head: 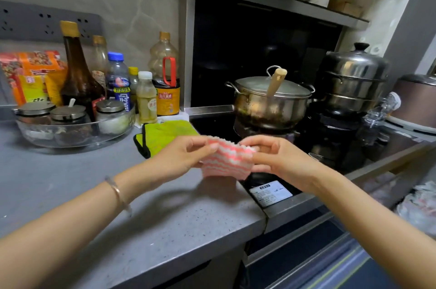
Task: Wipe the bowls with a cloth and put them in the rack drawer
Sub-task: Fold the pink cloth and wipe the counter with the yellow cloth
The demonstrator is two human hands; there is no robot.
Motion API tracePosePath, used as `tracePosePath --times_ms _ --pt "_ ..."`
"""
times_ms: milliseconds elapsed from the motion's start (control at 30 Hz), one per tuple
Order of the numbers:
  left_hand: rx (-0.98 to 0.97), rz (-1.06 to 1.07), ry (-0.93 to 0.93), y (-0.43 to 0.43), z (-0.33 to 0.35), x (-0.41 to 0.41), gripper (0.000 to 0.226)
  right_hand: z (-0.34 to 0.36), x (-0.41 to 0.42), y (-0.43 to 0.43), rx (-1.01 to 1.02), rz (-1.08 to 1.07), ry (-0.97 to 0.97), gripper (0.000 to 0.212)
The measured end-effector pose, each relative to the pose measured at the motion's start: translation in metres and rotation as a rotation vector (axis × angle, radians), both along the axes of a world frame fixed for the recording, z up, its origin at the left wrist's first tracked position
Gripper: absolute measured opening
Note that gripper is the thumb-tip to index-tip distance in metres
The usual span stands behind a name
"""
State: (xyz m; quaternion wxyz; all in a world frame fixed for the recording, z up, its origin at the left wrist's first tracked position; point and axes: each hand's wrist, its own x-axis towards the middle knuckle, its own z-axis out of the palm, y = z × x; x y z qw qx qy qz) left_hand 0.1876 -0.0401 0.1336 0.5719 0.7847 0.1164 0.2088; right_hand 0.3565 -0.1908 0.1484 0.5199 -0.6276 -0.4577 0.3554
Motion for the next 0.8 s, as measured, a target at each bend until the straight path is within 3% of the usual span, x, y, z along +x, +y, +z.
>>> tracePosePath --times_ms 100,167,200,333,467,667,800 --pt "-0.008 -0.071 0.215 -0.010 -0.033 -0.023 0.022 -0.027 -0.002 -0.017 -0.158 0.119 -0.050 0.015" --pt "0.015 -0.096 0.318 -0.014 -0.045 -0.030 0.034 -0.038 -0.001 -0.021 -0.239 0.182 -0.065 0.017" --pt "0.040 -0.070 0.338 -0.014 -0.046 -0.029 0.030 -0.042 -0.001 -0.020 -0.251 0.182 -0.066 0.019" --pt "0.082 0.159 0.295 -0.001 -0.050 -0.003 0.008 -0.050 0.009 0.003 -0.145 -0.024 -0.104 0.021" --pt "0.245 0.294 0.268 0.021 -0.058 0.028 0.012 -0.056 0.022 0.030 -0.063 -0.182 -0.266 0.018" --pt "0.431 0.338 0.299 0.038 -0.069 0.041 0.022 -0.079 0.030 0.043 -0.060 -0.286 -0.506 0.023" --pt "0.681 0.250 0.290 0.023 -0.056 0.017 0.024 -0.080 0.021 0.020 0.103 -0.293 -0.646 0.013"
